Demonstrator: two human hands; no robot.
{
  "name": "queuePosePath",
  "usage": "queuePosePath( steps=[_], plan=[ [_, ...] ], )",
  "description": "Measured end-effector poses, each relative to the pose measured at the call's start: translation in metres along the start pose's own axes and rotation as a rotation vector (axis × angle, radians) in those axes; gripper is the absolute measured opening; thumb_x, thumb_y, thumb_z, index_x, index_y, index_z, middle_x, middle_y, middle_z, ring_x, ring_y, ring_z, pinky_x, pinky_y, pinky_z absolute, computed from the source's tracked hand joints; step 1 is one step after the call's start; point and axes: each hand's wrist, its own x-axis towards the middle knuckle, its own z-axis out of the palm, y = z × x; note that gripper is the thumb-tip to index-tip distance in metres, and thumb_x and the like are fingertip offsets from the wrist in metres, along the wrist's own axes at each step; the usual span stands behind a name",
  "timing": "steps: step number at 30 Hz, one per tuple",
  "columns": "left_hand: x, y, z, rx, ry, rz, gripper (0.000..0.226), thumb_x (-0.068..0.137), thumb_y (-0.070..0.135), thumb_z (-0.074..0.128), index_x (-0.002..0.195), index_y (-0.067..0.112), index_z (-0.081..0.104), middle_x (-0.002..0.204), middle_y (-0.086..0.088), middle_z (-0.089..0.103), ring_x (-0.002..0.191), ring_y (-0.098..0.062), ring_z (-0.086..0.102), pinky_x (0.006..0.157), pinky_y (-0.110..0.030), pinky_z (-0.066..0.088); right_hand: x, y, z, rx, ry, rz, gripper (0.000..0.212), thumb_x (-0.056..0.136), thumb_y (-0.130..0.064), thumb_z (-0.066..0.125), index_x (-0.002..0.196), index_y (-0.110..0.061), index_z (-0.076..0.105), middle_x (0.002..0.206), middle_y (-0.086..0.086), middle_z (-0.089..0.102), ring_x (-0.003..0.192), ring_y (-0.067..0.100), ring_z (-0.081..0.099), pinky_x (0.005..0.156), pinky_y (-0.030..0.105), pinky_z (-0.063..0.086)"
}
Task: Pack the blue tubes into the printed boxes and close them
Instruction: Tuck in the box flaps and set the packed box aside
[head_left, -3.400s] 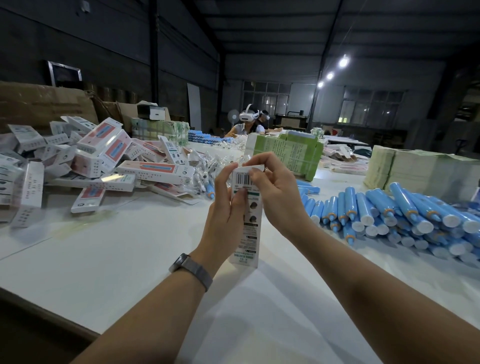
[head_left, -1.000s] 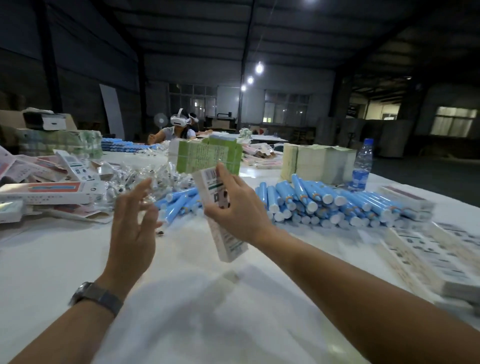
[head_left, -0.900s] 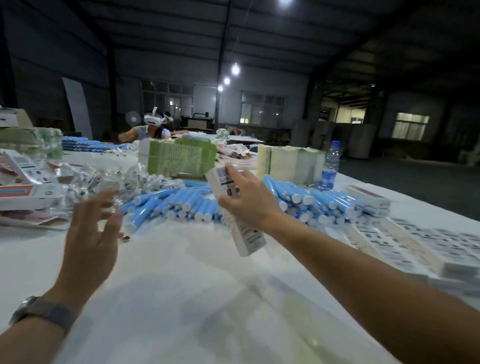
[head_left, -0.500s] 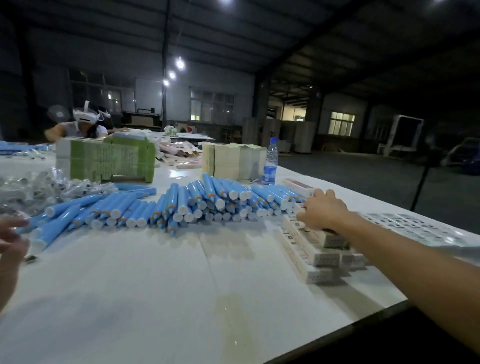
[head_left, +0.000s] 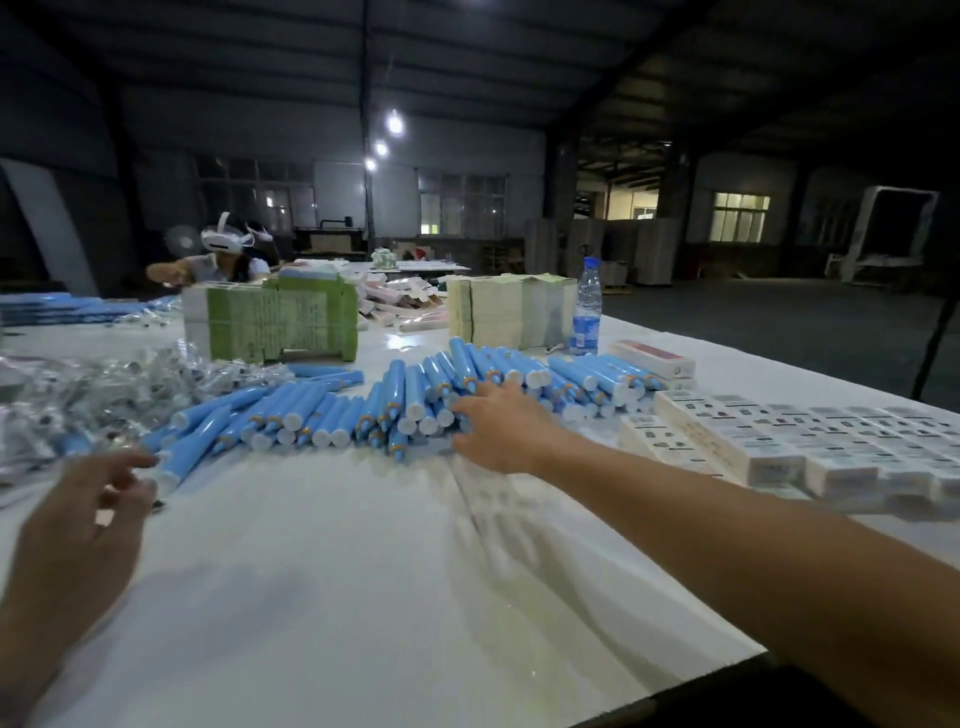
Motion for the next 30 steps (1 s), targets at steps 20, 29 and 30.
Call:
queuePosePath(
  steps=[20,29,30],
  plan=[
    [0.026,0.000,-0.068,0.517,-0.038,-0.277,0.036,0.089,0.011,0.052,0.123,0.022,0.058,0.125,-0.005,0.056,0.121,-0.029,0.047,0.097,-0.041,0.044,0.038,-0.222,0.100,0.128,-0.254,-0.395,0.060,0.097,-0.065,0.017,0.152,-0.043,0.020,0.164,-0.012,0.014,0.151,0.021,0.011,0.117,0.055,0.012],
    [0.033,-0.120,-0.207,1.018,-0.190,-0.797,0.054,0.098,0.014,0.042,0.151,0.018,0.033,0.158,-0.017,0.027,0.141,-0.049,0.028,0.116,-0.060,0.023,0.036,-0.228,0.096,0.157,-0.233,-0.421,0.058,0.097,-0.062,0.020,0.150,-0.040,0.026,0.163,-0.010,0.019,0.149,0.021,0.013,0.116,0.056,0.012],
    [0.030,-0.126,-0.214,0.993,-0.219,-0.788,0.058,0.100,0.015,0.041,0.156,0.020,0.028,0.162,-0.015,0.024,0.142,-0.047,0.029,0.118,-0.056,0.025,0.037,-0.228,0.097,0.159,-0.226,-0.421,0.058,0.097,-0.062,0.021,0.150,-0.040,0.027,0.162,-0.009,0.020,0.149,0.021,0.014,0.115,0.057,0.012]
  ],
)
